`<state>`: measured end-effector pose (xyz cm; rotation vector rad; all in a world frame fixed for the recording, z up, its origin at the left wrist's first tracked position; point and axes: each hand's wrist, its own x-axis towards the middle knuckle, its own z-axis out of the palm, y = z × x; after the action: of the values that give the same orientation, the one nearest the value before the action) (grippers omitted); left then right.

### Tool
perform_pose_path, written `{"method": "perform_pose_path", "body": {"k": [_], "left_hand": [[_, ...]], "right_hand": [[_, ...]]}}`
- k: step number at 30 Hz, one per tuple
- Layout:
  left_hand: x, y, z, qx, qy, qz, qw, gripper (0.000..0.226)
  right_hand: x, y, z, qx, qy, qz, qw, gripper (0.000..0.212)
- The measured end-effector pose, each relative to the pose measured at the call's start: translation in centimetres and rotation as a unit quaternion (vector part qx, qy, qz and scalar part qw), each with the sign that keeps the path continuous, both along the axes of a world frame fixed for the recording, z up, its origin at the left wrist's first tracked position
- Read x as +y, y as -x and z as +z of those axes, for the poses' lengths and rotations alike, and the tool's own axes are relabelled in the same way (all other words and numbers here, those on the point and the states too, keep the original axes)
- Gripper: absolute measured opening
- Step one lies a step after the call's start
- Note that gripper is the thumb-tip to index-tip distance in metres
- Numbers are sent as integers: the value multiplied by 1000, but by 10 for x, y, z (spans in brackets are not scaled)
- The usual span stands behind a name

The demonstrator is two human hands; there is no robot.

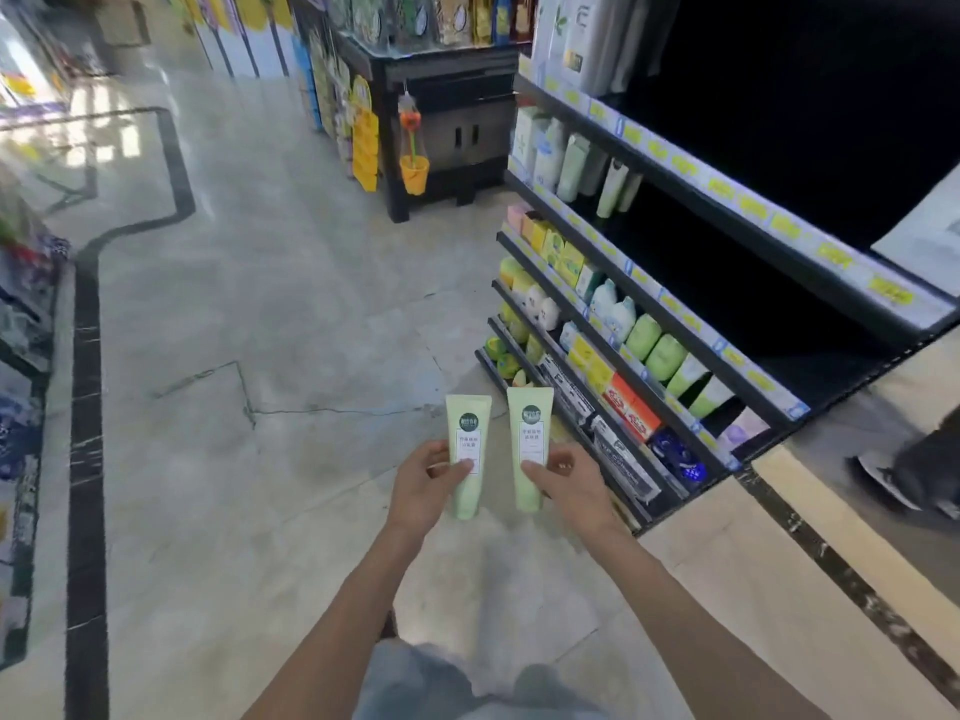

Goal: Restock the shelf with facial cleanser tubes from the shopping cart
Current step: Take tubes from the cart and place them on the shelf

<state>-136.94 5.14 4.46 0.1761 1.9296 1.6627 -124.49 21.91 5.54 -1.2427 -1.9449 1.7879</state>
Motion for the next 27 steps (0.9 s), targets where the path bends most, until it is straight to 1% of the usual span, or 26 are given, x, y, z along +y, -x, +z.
{"method": "perform_pose_path", "body": {"k": [6, 14, 17, 21, 23, 27], "left_hand": [[57, 127, -1, 2, 1, -63, 998, 29], [124, 270, 19, 26, 25, -176, 984, 33], [155, 308, 22, 23, 31, -207, 978, 32], [207, 350, 22, 36, 27, -266, 963, 31], [236, 366, 22, 45, 21, -289, 956, 26], [288, 397, 18, 57, 13, -309, 949, 24]], "right_hand": [[35, 102, 5, -6, -15, -44, 999, 30], [81, 220, 26, -7, -20, -159, 987, 30], [104, 249, 37, 1, -21, -199, 980, 34], [150, 281, 46, 13, -56, -220, 974, 31], [177, 298, 46, 26, -71, -237, 969, 31], [241, 333, 48, 33, -98, -265, 959, 34]]}}
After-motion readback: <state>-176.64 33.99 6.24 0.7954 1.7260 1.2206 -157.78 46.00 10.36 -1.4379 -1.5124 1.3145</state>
